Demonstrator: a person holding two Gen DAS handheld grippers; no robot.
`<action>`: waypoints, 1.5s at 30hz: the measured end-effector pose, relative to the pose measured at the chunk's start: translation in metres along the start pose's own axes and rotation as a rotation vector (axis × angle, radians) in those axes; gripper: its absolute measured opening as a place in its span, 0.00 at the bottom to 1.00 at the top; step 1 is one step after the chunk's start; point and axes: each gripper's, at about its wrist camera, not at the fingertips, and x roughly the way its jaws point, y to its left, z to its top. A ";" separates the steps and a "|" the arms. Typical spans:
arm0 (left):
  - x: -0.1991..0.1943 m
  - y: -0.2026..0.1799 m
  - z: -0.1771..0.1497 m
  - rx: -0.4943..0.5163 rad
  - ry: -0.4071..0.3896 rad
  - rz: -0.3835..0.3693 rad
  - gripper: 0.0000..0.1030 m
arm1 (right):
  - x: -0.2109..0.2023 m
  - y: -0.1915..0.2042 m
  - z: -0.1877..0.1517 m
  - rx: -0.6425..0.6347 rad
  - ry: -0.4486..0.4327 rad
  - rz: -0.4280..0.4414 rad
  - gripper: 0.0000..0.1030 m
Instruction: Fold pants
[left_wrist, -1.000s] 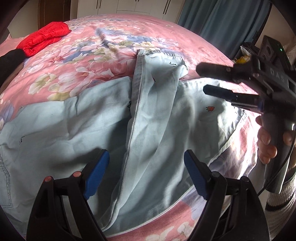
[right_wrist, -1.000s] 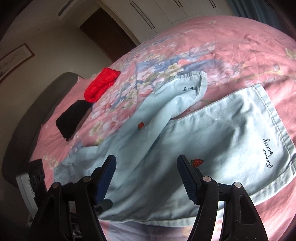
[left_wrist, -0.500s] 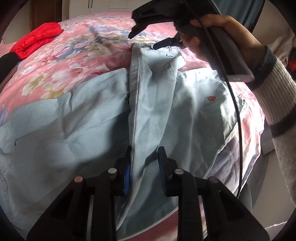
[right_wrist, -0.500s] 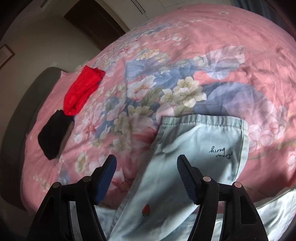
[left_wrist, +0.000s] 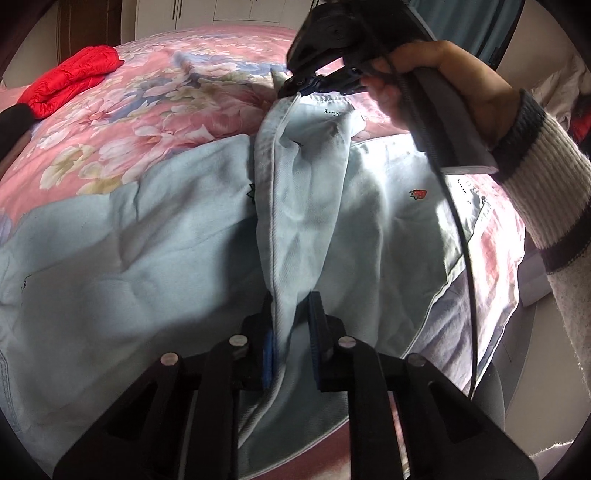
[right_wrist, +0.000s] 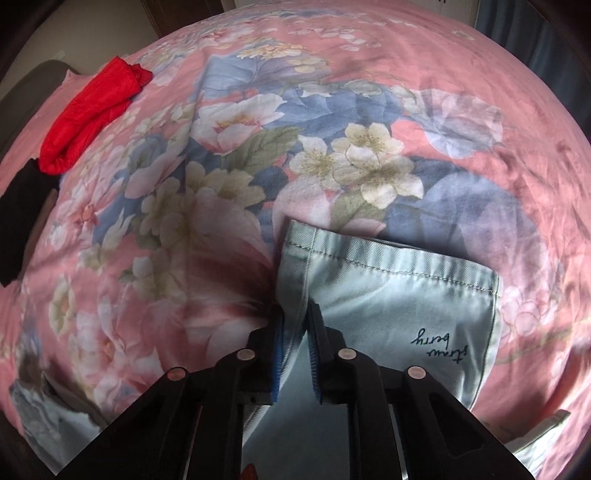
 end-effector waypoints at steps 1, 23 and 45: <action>-0.001 0.000 0.000 -0.001 -0.002 -0.002 0.13 | -0.012 -0.008 -0.003 0.026 -0.034 0.056 0.05; -0.004 -0.033 -0.020 0.245 0.018 0.173 0.14 | -0.104 -0.221 -0.239 0.729 -0.341 0.541 0.29; -0.026 -0.041 -0.021 0.239 -0.048 0.185 0.12 | -0.131 -0.213 -0.212 0.664 -0.415 0.432 0.06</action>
